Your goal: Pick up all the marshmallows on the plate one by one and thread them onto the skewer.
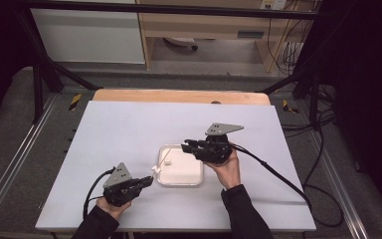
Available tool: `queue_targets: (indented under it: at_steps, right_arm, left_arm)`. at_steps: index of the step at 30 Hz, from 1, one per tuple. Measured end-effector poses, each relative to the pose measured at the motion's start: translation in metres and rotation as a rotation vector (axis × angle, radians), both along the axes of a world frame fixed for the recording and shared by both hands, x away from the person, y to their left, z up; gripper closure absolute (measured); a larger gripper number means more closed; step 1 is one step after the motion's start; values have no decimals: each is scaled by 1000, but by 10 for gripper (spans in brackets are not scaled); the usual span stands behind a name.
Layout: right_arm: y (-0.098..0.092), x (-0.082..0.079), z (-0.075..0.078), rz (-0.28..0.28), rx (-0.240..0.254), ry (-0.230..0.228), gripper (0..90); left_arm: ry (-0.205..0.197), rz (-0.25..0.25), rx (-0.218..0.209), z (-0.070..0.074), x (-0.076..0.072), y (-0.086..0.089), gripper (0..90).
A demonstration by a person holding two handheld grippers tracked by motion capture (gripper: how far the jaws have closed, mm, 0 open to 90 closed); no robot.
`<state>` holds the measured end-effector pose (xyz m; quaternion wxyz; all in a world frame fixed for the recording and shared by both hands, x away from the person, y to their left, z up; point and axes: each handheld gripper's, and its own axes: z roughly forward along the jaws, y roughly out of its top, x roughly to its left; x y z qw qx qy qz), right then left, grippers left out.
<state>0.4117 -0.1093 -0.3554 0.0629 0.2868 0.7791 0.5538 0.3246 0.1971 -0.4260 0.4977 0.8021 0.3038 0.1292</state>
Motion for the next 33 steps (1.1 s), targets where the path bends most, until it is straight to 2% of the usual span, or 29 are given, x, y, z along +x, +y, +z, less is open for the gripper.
queue_targets:
  at_steps: [3, 9, 17, 33]
  right_arm:
    - [-3, 1, 7, 1, 62, 17, 731]
    - [-1, 1, 10, 25, 115, 46, 728]
    - [6, 2, 5, 44, 139, 84, 727]
    - [12, 2, -3, 66, 157, 116, 733]
  left_arm:
    - [-6, -11, 3, 0, -1, -1, 885]
    - [-11, -19, 11, 0, -2, -4, 885]
    - [-15, -26, 13, 0, -2, -5, 885]
    - [-15, -26, 15, -1, -2, -5, 885]
